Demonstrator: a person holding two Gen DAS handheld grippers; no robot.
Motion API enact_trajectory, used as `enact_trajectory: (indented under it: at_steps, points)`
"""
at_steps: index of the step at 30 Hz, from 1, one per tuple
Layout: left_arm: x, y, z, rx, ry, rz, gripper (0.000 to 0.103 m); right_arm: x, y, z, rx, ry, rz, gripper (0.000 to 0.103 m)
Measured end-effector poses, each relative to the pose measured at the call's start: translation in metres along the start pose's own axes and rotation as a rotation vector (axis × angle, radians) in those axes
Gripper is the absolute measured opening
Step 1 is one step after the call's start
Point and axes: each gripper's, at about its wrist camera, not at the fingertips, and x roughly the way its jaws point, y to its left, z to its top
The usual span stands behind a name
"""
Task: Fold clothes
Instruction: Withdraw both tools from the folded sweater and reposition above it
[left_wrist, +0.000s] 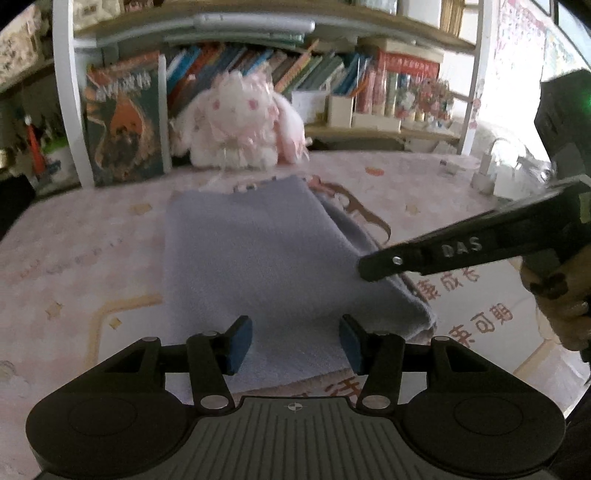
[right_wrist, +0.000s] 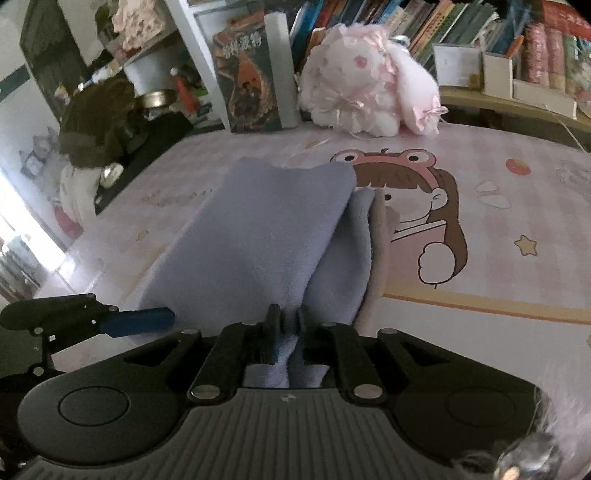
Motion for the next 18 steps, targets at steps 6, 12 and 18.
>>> enact_trajectory:
  at_steps: [6, 12, 18]
  points:
    - [-0.008, 0.016, -0.007, -0.040, 0.055, 0.002, 0.057, -0.030, 0.014, -0.014, -0.048, 0.028, -0.127, 0.052]
    - [-0.015, 0.031, -0.013, -0.079, 0.110, 0.004, 0.058, -0.039, 0.026, -0.035, -0.019, 0.069, -0.199, 0.073]
    - [-0.017, 0.036, -0.020, -0.049, 0.141, -0.022, 0.062, -0.037, 0.041, -0.049, 0.006, 0.095, -0.236, 0.076]
